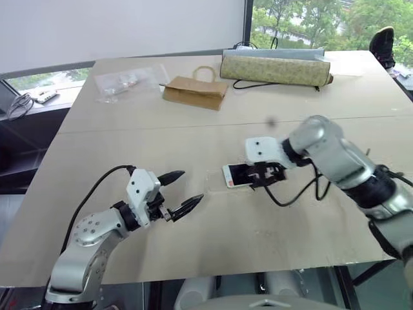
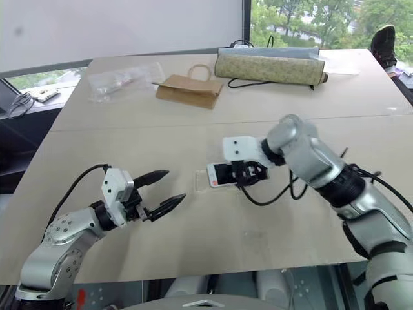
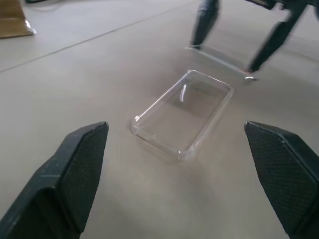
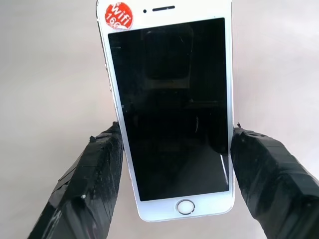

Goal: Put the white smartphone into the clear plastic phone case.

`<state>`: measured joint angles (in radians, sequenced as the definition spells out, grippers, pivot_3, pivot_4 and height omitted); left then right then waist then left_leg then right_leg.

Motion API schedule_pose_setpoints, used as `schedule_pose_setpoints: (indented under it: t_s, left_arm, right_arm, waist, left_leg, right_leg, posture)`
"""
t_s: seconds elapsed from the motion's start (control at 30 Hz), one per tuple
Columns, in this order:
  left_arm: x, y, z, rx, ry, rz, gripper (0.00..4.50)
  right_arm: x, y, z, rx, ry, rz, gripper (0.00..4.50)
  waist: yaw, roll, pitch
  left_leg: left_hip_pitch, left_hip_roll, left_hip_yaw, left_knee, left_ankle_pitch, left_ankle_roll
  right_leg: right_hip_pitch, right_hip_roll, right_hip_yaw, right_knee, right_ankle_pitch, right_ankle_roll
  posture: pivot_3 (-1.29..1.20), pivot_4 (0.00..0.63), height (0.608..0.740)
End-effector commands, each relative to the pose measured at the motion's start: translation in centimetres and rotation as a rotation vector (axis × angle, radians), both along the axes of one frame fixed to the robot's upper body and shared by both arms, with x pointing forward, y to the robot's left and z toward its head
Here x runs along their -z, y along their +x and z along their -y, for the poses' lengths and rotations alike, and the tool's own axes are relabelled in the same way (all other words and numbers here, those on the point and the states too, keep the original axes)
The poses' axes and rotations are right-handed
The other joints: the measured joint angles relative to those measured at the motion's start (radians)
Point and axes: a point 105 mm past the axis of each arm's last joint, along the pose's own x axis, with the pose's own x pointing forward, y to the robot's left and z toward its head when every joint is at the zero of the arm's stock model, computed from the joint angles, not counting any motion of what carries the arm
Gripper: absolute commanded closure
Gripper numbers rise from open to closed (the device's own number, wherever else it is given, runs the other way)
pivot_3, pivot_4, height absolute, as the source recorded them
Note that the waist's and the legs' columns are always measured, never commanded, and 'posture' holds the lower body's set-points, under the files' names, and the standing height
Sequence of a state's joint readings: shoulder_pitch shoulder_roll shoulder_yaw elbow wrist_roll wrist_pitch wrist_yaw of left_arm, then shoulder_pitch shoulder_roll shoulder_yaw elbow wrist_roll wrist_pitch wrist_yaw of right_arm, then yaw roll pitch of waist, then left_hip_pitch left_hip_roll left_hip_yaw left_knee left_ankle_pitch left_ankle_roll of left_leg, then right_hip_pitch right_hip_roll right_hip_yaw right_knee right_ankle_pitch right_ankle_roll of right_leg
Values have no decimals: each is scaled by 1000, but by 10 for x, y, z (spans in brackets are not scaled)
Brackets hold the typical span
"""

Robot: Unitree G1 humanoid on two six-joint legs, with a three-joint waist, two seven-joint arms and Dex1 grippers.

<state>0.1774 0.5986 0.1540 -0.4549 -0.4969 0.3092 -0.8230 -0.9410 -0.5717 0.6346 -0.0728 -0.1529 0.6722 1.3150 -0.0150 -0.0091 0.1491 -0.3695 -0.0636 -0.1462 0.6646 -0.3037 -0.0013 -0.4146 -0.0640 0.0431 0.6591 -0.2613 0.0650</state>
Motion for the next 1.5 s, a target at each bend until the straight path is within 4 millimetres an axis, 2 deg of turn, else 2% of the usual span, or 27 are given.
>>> schedule_pose_setpoints:
  t_s: [0.03,0.23,0.63,0.67,0.7,0.73,0.9,1.13,1.3,1.37,1.5]
  left_arm:
    - [-6,-1,-2,-6,10,41,0]
    - [-1,-3,-5,-38,5,43,0]
    - [4,-4,-2,-37,-7,44,0]
    - [4,-4,-2,-37,-9,44,0]
    - [5,-3,-1,-37,-10,44,0]
    - [5,-3,-1,-36,-10,44,0]
    - [7,0,-1,-31,-14,44,0]
    - [7,5,3,-25,-30,52,0]
    - [9,6,5,-23,-25,47,0]
    - [9,8,6,-27,-27,43,0]
    - [12,17,5,-67,1,52,0]
  right_arm:
    - [0,8,-6,11,-34,33,1579]
    - [14,9,-1,9,-99,20,1579]
    - [14,7,0,-37,-160,66,1579]
    - [13,7,0,-39,-164,69,794]
    - [13,7,1,-40,-166,70,559]
    - [13,6,1,-44,-168,70,75]
    - [6,0,1,-42,-158,73,75]
    - [-27,-13,6,146,54,-79,75]
    - [-46,-18,23,342,251,-197,75]
    - [-50,-16,28,429,330,-228,75]
    - [-49,12,36,616,477,-159,75]
  waist:
    - [2,0,0]
    - [1,0,0]
    - [1,0,0]
    - [1,0,0]
    - [1,0,0]
    - [1,0,0]
    - [1,0,0]
    - [2,0,0]
    - [3,0,0]
    - [3,0,0]
    - [1,0,0]
  left_leg:
    - [0,0,0,0,0,0]
    - [-1,0,0,0,0,0]
    - [0,0,0,0,0,0]
    - [0,-1,0,0,0,0]
    - [0,0,0,0,0,0]
    - [0,-1,0,0,0,0]
    - [0,-1,0,0,0,0]
    - [-1,-1,0,0,0,0]
    - [-1,-1,0,0,0,0]
    - [-1,-1,-1,0,0,0]
    - [-1,-1,0,-1,0,0]
  right_leg:
    - [0,0,0,0,0,0]
    - [0,-1,-1,-1,0,0]
    - [0,-1,-1,0,0,0]
    - [0,-1,-1,0,0,0]
    - [0,-1,-1,0,0,0]
    - [0,-1,-1,0,0,0]
    - [-1,-1,-1,0,0,0]
    - [-1,-1,-1,0,0,0]
    - [-1,-1,-1,0,0,0]
    - [-1,-1,-1,0,0,0]
    - [-1,-1,0,1,0,0]
  posture:
    - [0,150,740]
    - [0,150,740]
    - [0,150,740]
    - [0,150,740]
    - [0,150,740]
    - [0,150,740]
    - [0,150,740]
    - [0,150,740]
    - [0,150,740]
    - [0,150,740]
    - [0,150,740]
